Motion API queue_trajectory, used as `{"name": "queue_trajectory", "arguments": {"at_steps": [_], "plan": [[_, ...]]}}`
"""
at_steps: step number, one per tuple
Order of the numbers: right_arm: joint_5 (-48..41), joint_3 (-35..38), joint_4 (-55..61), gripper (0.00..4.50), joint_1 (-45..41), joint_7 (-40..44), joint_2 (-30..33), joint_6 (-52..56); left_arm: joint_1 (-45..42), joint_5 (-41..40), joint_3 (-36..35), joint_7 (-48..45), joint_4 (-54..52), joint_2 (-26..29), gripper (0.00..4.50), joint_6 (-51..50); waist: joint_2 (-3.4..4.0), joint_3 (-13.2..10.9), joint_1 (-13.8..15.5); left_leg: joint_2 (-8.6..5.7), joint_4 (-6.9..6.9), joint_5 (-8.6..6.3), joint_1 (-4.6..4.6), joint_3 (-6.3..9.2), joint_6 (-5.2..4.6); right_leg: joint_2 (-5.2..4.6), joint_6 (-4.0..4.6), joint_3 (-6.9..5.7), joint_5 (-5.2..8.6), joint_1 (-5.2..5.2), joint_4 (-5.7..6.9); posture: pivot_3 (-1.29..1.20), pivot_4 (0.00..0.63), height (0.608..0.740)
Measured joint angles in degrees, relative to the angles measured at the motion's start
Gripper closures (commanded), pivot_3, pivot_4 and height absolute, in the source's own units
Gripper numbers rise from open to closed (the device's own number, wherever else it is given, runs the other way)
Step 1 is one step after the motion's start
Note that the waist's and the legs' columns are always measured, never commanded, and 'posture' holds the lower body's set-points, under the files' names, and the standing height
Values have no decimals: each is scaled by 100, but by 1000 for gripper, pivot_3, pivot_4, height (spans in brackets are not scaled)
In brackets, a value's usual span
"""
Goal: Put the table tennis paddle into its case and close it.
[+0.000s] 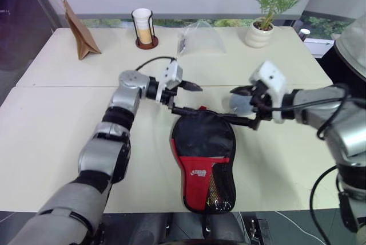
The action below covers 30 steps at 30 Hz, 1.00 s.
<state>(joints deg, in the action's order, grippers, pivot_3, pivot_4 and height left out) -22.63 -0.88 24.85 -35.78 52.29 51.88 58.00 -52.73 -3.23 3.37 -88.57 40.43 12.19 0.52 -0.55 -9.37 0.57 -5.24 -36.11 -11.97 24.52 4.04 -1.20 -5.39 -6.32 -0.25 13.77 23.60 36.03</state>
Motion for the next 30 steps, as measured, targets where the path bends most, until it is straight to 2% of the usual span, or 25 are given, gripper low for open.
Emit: {"name": "queue_trajectory", "arguments": {"at_steps": [5, 10, 18, 24, 30], "plan": [[344, -150, -934, 0, -307, 122, 307, -691, 1425, -74, 682, 412, -1800, -90, 26, -862, 0, 0, 0, 1, 0, -1, -2, 0, 1, -3, 5, 1, -1, 0, 0, 0, 150, 734], [773, -583, -2123, 0, -432, 229, 140, -1532, 1829, -66, 1020, 976, -2605, 29, 26, -1151, 4, 0, 5, 0, -2, 0, -3, -1, 1, -3, 17, 1, 5, 0, 1, 0, 150, 734], [1383, -984, -4123, 0, -881, 337, -360, -2473, 2340, 44, 1439, 1715, -2951, 220, 26, -1294, 12, -4, -2, 0, 0, 0, -4, -4, 2, -1, 8, 3, -2, 3, 2, 0, 150, 734], [1697, -1221, -5478, 0, -1285, 724, -676, -2932, 2335, 134, 1601, 2229, -2891, 172, 26, -1222, 20, 1, 11, -3, -2, 0, -12, -4, 2, -2, 10, 3, -3, -7, 2, 0, 150, 734], [1955, -1251, -6350, 0, -1634, 1024, -889, -3121, 2297, 127, 1621, 2446, -2699, 96, 26, -1207, 27, 5, 6, -4, -2, -1, -31, -4, 4, -1, 11, 2, -3, -25, 3, 0, 150, 734]]}}
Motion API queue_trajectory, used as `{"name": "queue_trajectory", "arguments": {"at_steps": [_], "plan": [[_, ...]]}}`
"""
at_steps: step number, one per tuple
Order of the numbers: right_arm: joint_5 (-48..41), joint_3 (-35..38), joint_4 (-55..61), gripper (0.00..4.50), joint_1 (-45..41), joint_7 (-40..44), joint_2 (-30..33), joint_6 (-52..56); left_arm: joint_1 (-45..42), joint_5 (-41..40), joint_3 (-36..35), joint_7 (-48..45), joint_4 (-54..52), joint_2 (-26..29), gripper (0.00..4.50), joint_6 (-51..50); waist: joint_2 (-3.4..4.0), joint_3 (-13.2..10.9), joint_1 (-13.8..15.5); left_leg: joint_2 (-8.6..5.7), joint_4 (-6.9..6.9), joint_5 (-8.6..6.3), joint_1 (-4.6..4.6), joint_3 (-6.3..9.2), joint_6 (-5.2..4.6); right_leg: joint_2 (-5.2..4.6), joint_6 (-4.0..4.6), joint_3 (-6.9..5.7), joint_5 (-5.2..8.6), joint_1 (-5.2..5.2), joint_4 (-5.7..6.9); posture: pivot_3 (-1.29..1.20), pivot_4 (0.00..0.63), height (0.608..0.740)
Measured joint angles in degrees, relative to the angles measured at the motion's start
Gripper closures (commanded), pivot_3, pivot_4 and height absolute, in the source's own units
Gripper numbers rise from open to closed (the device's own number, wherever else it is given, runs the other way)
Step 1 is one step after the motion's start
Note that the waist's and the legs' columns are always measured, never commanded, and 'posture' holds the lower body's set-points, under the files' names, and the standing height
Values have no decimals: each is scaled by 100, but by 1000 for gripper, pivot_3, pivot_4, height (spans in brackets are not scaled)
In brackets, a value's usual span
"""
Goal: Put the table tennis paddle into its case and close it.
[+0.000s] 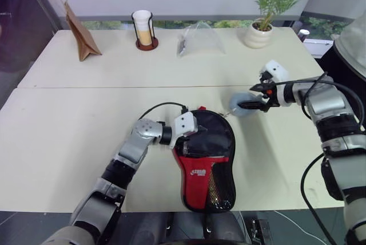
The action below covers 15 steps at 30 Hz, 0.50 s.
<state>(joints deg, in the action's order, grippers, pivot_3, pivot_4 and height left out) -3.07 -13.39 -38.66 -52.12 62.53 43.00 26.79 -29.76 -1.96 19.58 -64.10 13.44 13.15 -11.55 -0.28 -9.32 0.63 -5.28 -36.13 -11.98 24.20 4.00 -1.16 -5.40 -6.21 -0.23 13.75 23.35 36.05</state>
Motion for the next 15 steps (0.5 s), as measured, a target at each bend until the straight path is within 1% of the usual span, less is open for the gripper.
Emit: {"name": "queue_trajectory", "arguments": {"at_steps": [3, 5, 6, 8, 9, 10, 11, 13, 15], "plan": [[28, 16, -160, 756, -23, 136, -86, -18, -3, -6, 3, 34, 20, -13, 0, 1, 1, 1, -1, 0, -1, -1, -3, 0, 2, 0, -1, 0, -1, -2, 0, 0, 150, 734], [28, 29, -190, 1720, -33, 209, -130, 6, -6, -10, 13, 48, 31, -17, 0, 2, 3, 2, -1, 0, -1, -1, -3, 0, 3, 0, -1, 0, -1, -2, 1, 0, 150, 734], [28, 35, -188, 2289, -38, 241, -136, 34, -8, -21, 14, 52, 38, -19, 0, 2, 4, 3, 0, 0, -1, -2, -3, 0, 3, 0, -1, 0, -1, -2, 1, 0, 150, 734], [23, 65, -170, 3225, -37, 287, -136, 99, -9, -51, 15, 55, 46, -19, 0, 1, 5, 3, 1, 0, -1, -3, -4, 0, 6, -1, -1, 0, -1, -2, 1, 0, 150, 734], [15, 77, -125, 3785, -35, 312, -136, 168, -9, -69, 16, 55, 45, -18, 0, 0, 5, 3, 0, 0, -1, -3, -3, 0, 6, -1, -1, 0, -1, -2, 1, 0, 150, 734], [0, 92, -57, 4196, -27, 319, -135, 245, -11, -80, 17, 55, 45, -18, 0, -2, 6, 4, 0, 0, 0, -4, -4, 0, 6, -1, -1, 0, -1, -2, 1, 0, 150, 734], [-14, 108, 45, 4482, -8, 321, -135, 347, -15, -89, 22, 56, 46, -18, 0, -3, 7, 4, 3, 0, 0, -4, -3, 0, 6, -1, -1, 0, -1, -2, 1, 0, 150, 734], [-51, 164, 196, 4482, 52, 317, -126, 509, -24, -101, 35, 56, 47, -19, 0, -4, 7, 4, 7, 0, -1, -4, -3, 0, 7, -2, -1, 0, -1, -2, 1, 0, 150, 734], [-103, 300, 673, 4482, 335, 286, -32, 806, -42, -104, 65, 58, 62, -30, 0, -5, 7, 4, 24, -3, 0, -4, -2, 0, 7, -5, -1, 0, 0, -3, -1, 0, 150, 734]]}}
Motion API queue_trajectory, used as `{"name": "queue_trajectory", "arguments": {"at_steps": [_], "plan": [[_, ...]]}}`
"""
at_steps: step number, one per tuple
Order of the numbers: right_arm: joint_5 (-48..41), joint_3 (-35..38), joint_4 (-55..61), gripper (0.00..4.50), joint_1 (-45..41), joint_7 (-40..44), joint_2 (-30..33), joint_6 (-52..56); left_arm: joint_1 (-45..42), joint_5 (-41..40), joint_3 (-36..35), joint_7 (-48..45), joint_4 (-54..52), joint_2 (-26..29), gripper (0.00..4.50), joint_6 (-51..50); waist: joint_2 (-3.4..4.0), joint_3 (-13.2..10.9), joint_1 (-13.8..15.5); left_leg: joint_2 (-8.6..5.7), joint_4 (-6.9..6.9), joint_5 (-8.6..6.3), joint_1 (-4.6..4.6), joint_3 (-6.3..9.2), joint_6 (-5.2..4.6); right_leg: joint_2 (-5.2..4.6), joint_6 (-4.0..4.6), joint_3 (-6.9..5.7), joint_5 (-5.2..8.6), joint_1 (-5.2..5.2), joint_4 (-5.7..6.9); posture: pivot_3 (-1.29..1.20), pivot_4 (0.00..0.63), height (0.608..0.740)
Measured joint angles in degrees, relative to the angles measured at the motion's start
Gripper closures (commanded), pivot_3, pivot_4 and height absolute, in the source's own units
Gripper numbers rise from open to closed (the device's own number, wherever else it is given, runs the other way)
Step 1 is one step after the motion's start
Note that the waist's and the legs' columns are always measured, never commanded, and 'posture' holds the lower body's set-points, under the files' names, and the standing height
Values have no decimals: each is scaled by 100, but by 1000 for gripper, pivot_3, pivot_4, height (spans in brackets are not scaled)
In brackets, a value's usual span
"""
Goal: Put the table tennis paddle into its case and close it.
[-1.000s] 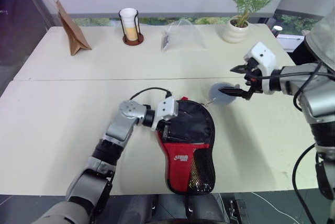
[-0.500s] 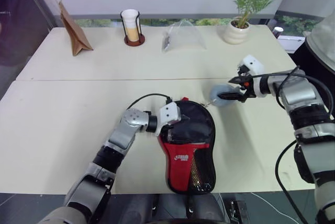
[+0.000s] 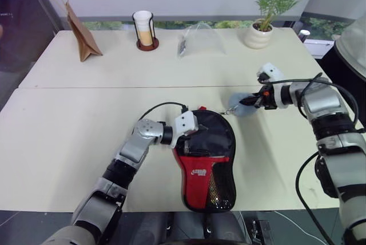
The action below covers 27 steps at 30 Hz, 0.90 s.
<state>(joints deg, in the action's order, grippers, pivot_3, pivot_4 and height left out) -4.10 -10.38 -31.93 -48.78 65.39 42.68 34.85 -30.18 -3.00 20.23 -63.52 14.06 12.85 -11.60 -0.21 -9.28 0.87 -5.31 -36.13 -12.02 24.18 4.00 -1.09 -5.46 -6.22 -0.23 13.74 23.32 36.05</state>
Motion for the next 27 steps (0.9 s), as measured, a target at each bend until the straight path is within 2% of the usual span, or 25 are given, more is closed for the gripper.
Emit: {"name": "queue_trajectory", "arguments": {"at_steps": [4, 8, 13, 18, 27], "plan": [[-165, 276, 1233, 4482, 700, -261, 231, 689, -50, -1, 46, 0, 49, 10, 0, -8, 3, 2, 0, -3, 0, -1, 2, 0, 0, -5, 0, 0, 0, 1, -1, 0, 150, 734], [-401, 800, 3044, 4482, 1770, -751, 413, 1590, -78, -3, 93, 1, 45, 27, 0, -29, 6, 4, 6, -2, 0, -2, 9, 3, 0, -7, 12, -2, 8, 2, -3, 0, 150, 734], [-431, 1222, 4547, 4482, 2771, -1498, 485, 2037, -97, -8, 126, 0, 45, 33, 0, -33, 10, 6, 10, -2, -1, -2, 10, 3, -1, -8, 13, -3, 11, 1, -5, 0, 150, 734], [-438, 1610, 5653, 4482, 3647, -2004, 573, 2354, -103, -14, 145, 1, 50, 17, 0, -35, 10, 6, 42, -2, -1, 2, 14, 3, -9, -9, 9, -4, 13, 3, -7, 0, 150, 734], [-776, 2211, 7087, 4482, 4825, -2219, 812, 3068, -147, -15, 194, -2, 134, -36, 0, -33, 9, 8, 138, 0, -1, -1, 14, 3, -10, -8, 5, -6, 20, -1, -13, 0, 150, 734]]}}
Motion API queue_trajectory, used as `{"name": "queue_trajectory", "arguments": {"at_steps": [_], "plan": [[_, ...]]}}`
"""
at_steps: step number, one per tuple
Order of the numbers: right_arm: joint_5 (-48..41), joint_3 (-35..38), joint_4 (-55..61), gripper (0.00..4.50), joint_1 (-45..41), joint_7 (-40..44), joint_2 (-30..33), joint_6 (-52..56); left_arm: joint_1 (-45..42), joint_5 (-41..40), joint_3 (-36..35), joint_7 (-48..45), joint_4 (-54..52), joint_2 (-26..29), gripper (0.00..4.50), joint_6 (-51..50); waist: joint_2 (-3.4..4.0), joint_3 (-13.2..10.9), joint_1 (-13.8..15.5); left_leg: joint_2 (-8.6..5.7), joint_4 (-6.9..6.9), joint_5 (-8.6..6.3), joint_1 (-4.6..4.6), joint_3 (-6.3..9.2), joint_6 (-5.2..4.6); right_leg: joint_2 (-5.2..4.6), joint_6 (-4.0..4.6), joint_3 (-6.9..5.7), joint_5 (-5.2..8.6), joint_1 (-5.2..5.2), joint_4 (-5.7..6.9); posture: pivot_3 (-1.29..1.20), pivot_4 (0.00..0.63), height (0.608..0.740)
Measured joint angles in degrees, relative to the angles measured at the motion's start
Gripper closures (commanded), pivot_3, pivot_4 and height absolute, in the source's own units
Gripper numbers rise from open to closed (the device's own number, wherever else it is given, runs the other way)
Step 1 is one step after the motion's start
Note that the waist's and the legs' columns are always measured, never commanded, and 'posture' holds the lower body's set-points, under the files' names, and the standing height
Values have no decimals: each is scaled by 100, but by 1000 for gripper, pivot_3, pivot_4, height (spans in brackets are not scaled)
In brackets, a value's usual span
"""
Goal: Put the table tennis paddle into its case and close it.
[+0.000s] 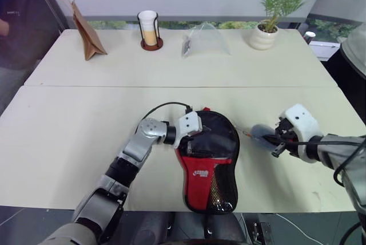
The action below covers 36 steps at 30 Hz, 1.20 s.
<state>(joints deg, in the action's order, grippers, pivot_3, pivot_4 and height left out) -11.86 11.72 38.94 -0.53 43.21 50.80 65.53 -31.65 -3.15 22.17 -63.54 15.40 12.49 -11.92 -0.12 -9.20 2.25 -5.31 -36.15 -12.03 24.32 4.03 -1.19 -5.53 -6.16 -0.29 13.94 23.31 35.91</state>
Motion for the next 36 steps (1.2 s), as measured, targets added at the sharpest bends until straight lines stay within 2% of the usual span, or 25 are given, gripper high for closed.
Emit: {"name": "queue_trajectory", "arguments": {"at_steps": [5, 9, 17, 24, 30, 36], "plan": [[-373, 301, 706, 4482, 593, 170, 294, 338, 2, 0, 19, -3, 11, -13, 0, 4, -2, 2, 7, 2, 0, -3, 0, 0, -7, 0, -5, -4, 3, -10, -18, 0, 150, 734], [-637, 536, 1219, 4482, 1208, 400, 636, 363, 4, 0, 45, 0, 19, -16, 0, 10, -2, 10, 5, 6, 2, -9, 1, 1, -7, 3, -4, -6, 4, -22, -45, 0, 150, 734], [-1099, 936, 1850, 4482, 2000, 872, 927, 271, 3, 0, 60, 3, 23, -17, 0, 13, -7, 15, 6, 7, 1, -16, 0, 1, -10, 2, -5, -7, 4, -33, -64, 0, 150, 734], [-1048, 1112, 1943, 4482, 2649, 1001, 1380, -258, 14, -3, 69, 11, 12, -35, 0, 13, -7, 17, 18, 7, -1, -24, 0, 1, -17, 0, -7, -9, 6, -42, -78, 0, 150, 734], [-635, 1194, 1989, 4482, 3346, 1124, 1691, -1049, 29, -8, 78, 21, 6, -65, 0, 12, -8, 18, 48, 5, -3, -30, 0, 1, -24, -4, -13, -11, 11, -52, -87, 0, 150, 734], [-636, 1084, 1977, 4482, 3334, 1125, 1625, -1270, 36, -7, 72, 45, 9, -64, 0, 4, -11, 18, 44, 5, -3, -31, -2, 1, -25, -4, -13, -11, 10, -53, -88, 0, 150, 734]]}}
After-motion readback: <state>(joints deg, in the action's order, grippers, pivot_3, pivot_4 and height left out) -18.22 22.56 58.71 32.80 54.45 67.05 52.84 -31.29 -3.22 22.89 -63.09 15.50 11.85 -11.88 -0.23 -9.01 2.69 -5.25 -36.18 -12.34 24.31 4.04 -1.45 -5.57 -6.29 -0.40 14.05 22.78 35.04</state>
